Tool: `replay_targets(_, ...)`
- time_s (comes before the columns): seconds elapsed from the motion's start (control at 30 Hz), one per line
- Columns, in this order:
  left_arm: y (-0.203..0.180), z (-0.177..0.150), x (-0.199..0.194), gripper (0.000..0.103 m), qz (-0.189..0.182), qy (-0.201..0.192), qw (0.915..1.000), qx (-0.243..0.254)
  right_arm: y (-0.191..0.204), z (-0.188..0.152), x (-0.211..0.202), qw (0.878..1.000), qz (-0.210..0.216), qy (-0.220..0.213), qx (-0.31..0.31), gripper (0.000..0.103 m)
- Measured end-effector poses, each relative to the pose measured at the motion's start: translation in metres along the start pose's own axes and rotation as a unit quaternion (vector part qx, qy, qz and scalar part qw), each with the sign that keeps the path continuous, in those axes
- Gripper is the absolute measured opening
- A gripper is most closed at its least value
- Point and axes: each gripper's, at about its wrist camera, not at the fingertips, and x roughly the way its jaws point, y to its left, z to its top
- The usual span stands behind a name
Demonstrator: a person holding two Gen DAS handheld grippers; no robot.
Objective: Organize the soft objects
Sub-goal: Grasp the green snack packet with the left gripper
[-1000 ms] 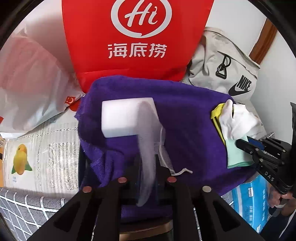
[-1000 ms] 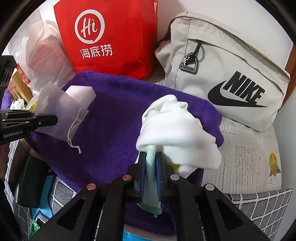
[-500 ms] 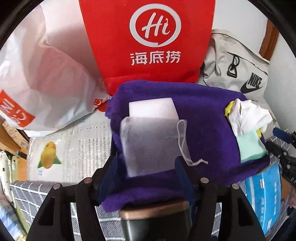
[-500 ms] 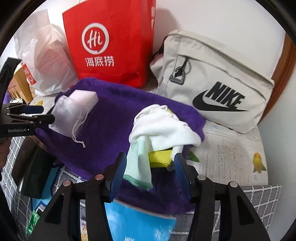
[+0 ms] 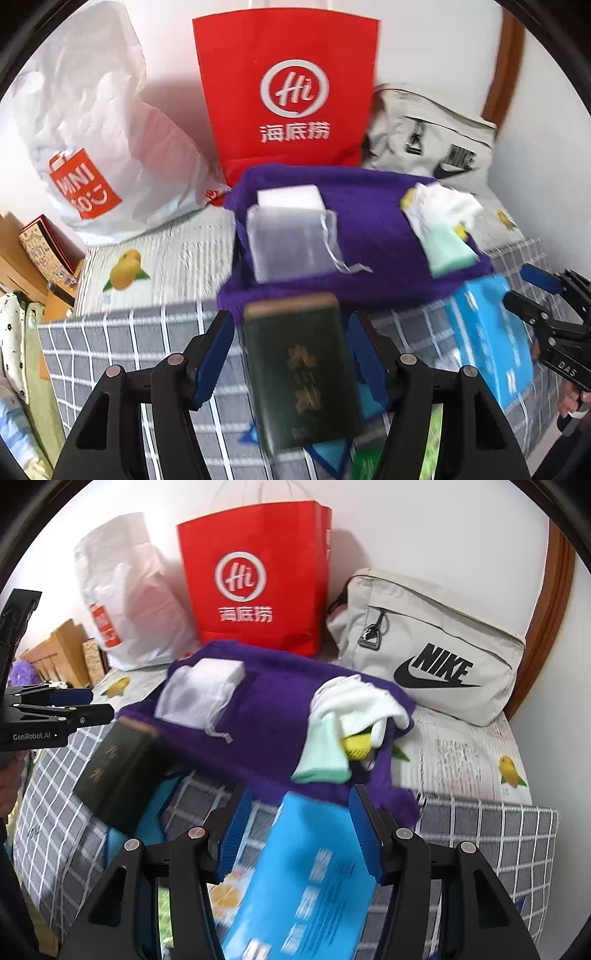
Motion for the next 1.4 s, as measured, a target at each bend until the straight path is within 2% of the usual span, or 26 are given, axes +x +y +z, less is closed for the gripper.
replay_targets(0.33, -0.013, -0.090, -0.036, 0.063, -0.021, 0.014, 0.9997, -0.001, 0.017, -0.055, -0.047, 0.999, 0.017, -0.016, 0.026, 0.055)
replay_targets(0.63, -0.044, -0.165, -0.022, 0.063, -0.045, 0.051, 0.9976, 0.016, 0.026, -0.104, -0.064, 0.998, 0.032, -0.018, 0.046, 0.059)
replay_targets(0.8, -0.057, -0.186, -0.011, 0.063, -0.068, 0.062, 0.9956, 0.019, 0.024, -0.121, -0.064, 0.997, 0.041, -0.009, 0.058, 0.059)
replay_targets(0.9, -0.065, -0.191, 0.001, 0.063, -0.049, 0.066, 0.9961, 0.033, 0.024, -0.127, -0.062, 0.997, 0.040, -0.007, 0.062, 0.059)
replay_targets(1.03, -0.071, -0.191, 0.004, 0.063, -0.018, 0.037, 0.9981, 0.045, 0.024, -0.132, -0.058, 0.997, 0.047, -0.002, 0.069, 0.059)
replay_targets(1.1, -0.070, -0.189, 0.004, 0.052, -0.014, 0.028, 0.9983, 0.050, 0.024, -0.134, -0.057, 0.997, 0.047, 0.000, 0.068, 0.059)
replay_targets(1.13, -0.070, -0.190, 0.002, 0.040, -0.019, 0.023, 0.9981, 0.054, 0.024, -0.135, -0.056, 0.997, 0.047, 0.001, 0.068, 0.059)
replay_targets(1.23, -0.060, -0.188, 0.000, 0.028, -0.026, 0.025, 0.9982, 0.047, 0.022, -0.137, -0.053, 0.996, 0.052, 0.004, 0.075, 0.059)
replay_targets(1.33, -0.042, -0.188, -0.004, 0.027, -0.033, 0.030, 0.9988, 0.021, 0.026, -0.138, -0.050, 0.996, 0.059, 0.008, 0.073, 0.059)
replay_targets(1.4, -0.030, -0.191, -0.008, 0.027, -0.017, 0.027, 0.9994, 0.015, 0.028, -0.138, -0.049, 0.996, 0.062, 0.007, 0.070, 0.059)
